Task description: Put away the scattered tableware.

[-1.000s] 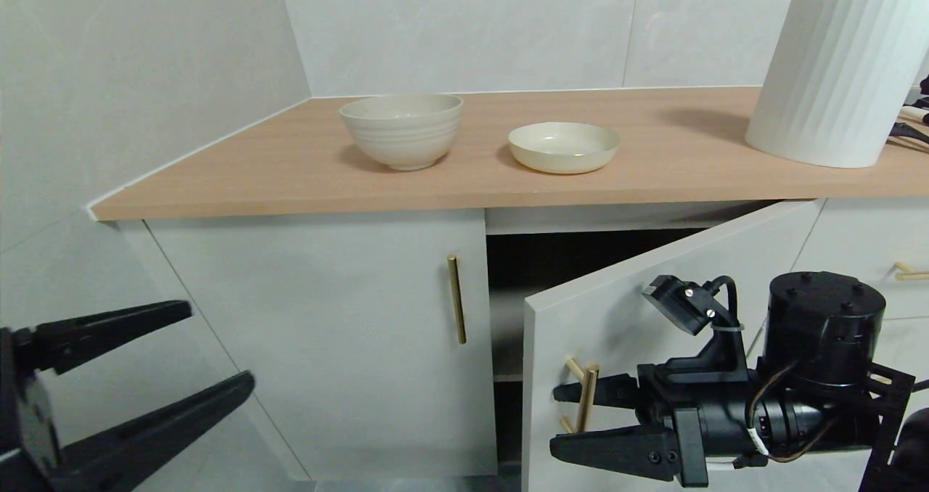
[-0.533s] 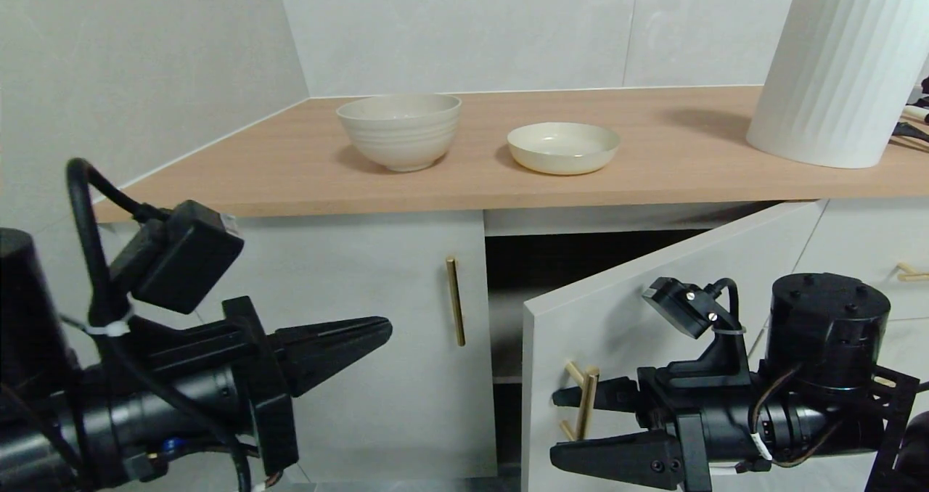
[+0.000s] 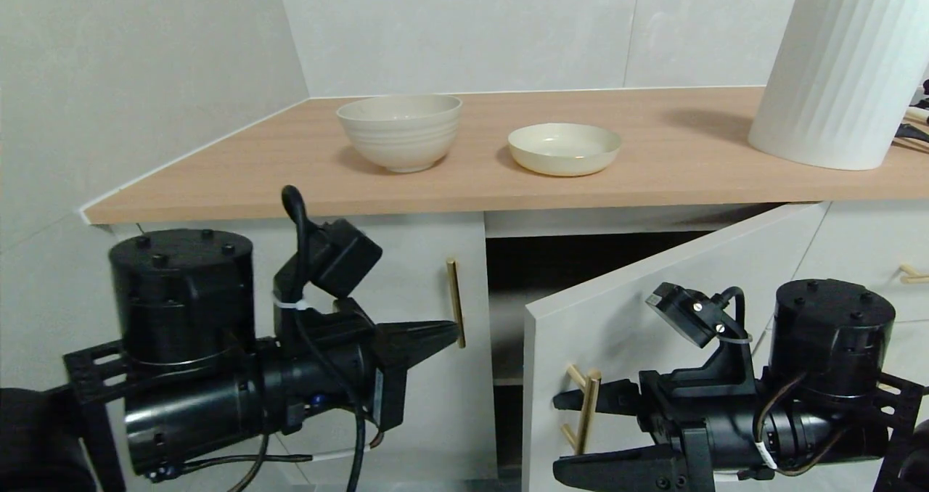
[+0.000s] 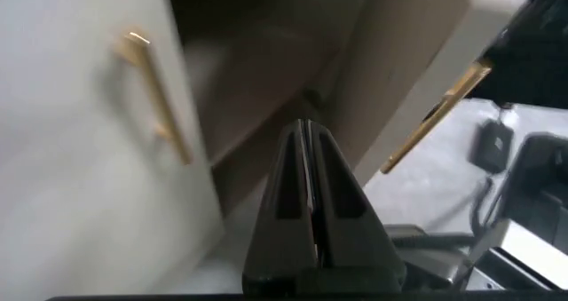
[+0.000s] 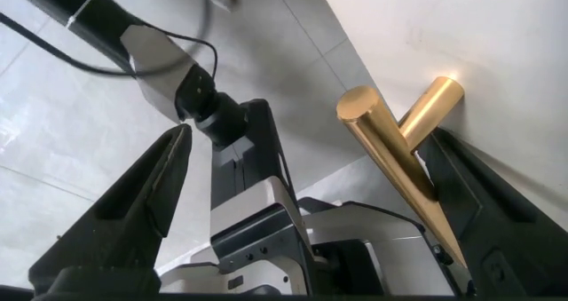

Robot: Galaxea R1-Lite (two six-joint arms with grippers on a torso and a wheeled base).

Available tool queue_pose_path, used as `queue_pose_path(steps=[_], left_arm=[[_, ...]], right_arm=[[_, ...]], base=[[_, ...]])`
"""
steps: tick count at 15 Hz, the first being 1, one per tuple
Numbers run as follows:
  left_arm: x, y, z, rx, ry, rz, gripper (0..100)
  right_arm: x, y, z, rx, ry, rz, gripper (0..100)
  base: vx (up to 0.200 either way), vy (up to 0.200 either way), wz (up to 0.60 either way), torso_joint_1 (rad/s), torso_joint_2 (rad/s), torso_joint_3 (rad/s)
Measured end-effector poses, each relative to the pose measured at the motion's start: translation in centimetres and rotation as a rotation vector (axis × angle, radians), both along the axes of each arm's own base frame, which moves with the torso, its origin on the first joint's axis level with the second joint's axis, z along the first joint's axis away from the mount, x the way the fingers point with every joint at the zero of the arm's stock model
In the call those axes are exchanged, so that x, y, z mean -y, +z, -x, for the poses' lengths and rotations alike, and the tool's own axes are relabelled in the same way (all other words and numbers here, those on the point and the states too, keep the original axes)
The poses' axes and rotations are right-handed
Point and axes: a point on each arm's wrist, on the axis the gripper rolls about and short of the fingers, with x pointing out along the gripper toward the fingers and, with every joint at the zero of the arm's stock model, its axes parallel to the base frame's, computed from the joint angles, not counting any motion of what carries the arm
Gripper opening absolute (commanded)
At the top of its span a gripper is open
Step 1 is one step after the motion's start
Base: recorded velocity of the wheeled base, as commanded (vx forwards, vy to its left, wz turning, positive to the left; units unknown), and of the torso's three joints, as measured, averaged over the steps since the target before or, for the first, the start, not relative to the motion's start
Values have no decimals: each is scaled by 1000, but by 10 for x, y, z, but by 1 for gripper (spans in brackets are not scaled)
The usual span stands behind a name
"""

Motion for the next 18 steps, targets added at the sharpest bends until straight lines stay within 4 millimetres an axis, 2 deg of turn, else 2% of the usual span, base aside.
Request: queue_pose_path(steps=[5,7,10,13,16,18], left_arm=[[49,-38,-27,10,-41,59,0],[66,-52,-30,-15,-56,60,0],[78,-63,-29,-38,-81,42,0],[81,-65,-28,-41,-87,39,0],[83,-66,-28,-41,-86,38,0],[83,-65,-28,-40,-87,39,0]], right_arm=[[2,1,0,1,-10,-1,100],[4,3,0,4,-18,-4,100],[11,5,-6,19,-65,-11,100],[20,5,-13,23,-125,-4,100],[36,-6,-20,83,-214,48,100],[47,-17,-17,113,-331,117,100]], base=[[0,0,0,0,0,0],[0,0,0,0,0,0],[0,0,0,0,0,0],[0,0,0,0,0,0],[0,0,0,0,0,0],[0,0,0,0,0,0]])
